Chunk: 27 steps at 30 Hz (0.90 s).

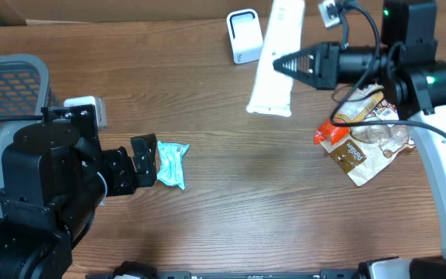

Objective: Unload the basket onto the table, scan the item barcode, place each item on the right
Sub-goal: 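Lift the white tube up toward the white scanner, then hold the white tube against the white scanner's face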

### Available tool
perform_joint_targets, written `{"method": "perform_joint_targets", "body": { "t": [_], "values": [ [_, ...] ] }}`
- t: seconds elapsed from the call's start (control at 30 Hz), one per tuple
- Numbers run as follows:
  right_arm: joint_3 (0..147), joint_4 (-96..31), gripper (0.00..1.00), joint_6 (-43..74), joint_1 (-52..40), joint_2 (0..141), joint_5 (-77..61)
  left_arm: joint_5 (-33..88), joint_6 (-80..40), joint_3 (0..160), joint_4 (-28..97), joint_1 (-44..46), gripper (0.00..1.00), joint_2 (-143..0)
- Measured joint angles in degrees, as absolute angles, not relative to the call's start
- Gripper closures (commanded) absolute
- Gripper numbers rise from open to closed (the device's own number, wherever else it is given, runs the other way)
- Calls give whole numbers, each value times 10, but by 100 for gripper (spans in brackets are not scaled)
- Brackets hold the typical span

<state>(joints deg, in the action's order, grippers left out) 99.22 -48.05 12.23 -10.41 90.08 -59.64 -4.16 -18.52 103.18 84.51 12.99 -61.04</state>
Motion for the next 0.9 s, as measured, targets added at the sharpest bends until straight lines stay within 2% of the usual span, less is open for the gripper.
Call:
{"method": "perform_joint_targets", "body": {
  "t": [0.13,0.23,0.47,0.67,0.9],
  "values": [
    [1051,-536,97,111,-143,941,-504,-42,-185,1032,845,130,0,-610],
    [1078,-554,96,102,-183,968,-373,-42,-185,1032,845,130,0,-610],
    [1081,-466,96,65,-253,1042,-22,-42,-185,1032,845,130,0,-610],
    [1081,-353,96,-93,-261,1138,156,-42,-185,1032,845,130,0,-610],
    [1081,-184,96,-302,-260,1226,263,-42,-185,1032,845,130,1,-610]
  ]
}}
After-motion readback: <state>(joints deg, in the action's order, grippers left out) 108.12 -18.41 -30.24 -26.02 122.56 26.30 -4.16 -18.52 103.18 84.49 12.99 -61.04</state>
